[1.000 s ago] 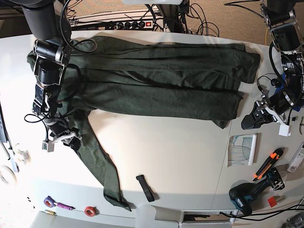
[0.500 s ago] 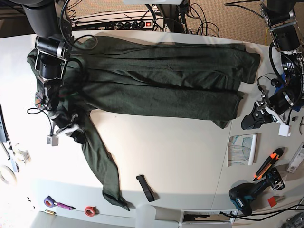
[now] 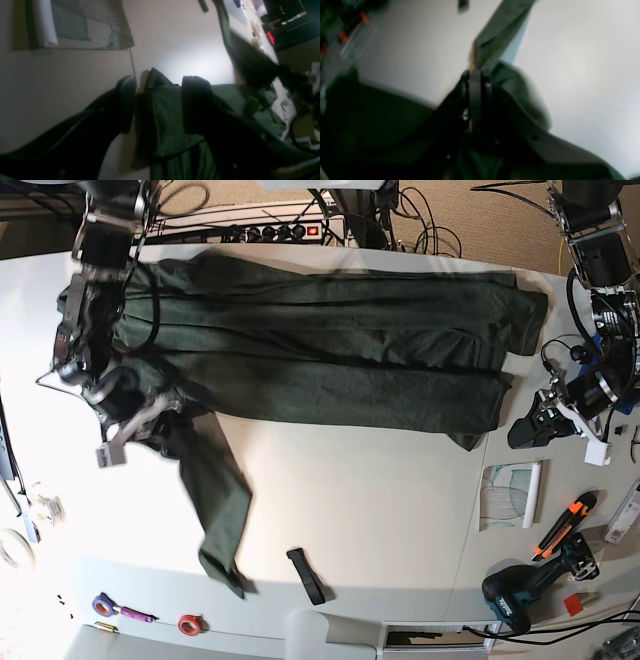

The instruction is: Layout the t-shirt on the table in an organized manner, then fold the t-shirt properly

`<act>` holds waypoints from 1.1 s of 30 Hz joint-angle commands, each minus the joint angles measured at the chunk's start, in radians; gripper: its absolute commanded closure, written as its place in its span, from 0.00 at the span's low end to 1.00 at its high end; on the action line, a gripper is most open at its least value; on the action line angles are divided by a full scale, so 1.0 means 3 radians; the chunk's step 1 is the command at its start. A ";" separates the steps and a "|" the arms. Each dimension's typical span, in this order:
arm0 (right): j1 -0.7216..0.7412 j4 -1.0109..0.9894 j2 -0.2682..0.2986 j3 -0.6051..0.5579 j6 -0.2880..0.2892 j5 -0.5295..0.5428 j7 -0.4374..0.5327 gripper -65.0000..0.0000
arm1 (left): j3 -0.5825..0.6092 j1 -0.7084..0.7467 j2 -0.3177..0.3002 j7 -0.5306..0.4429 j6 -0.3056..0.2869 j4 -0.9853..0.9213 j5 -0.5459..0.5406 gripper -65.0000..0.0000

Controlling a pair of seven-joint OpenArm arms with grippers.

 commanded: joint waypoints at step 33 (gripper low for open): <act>-0.1311 0.1280 -0.0412 -0.0373 0.0017 -0.0337 0.0112 1.00 | -0.0014 -0.0064 0.0371 -0.0135 -0.0031 0.0052 -0.0088 0.52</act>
